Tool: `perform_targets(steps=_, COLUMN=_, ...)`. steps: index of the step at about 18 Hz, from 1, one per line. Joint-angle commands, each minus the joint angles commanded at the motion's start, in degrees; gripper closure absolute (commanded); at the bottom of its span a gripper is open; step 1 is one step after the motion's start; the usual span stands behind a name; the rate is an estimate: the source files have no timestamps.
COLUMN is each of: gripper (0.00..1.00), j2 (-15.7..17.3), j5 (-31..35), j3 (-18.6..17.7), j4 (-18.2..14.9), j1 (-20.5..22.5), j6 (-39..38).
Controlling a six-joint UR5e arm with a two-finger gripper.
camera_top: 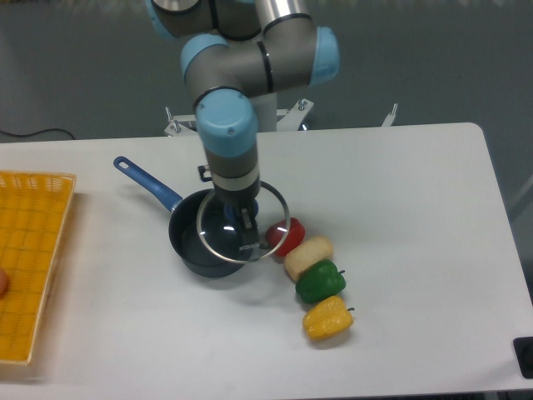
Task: Open the lid
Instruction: 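Lift the glass lid off the saucepan and move it toward the peppers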
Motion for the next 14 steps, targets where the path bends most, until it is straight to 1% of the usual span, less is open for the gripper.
perform_targets(steps=3, gripper=0.60, j2=0.0, j5=0.1, j3=0.1, j4=0.0, j1=1.8, j6=1.0)
perform_targets(steps=8, gripper=0.60, j2=-0.1, j5=0.2, j3=0.4, j4=0.0, j1=3.8, j6=1.4)
perform_targets(steps=14, gripper=0.60, j2=-0.1, j5=0.1, j3=0.4, j4=0.0, j1=5.2, j6=1.7)
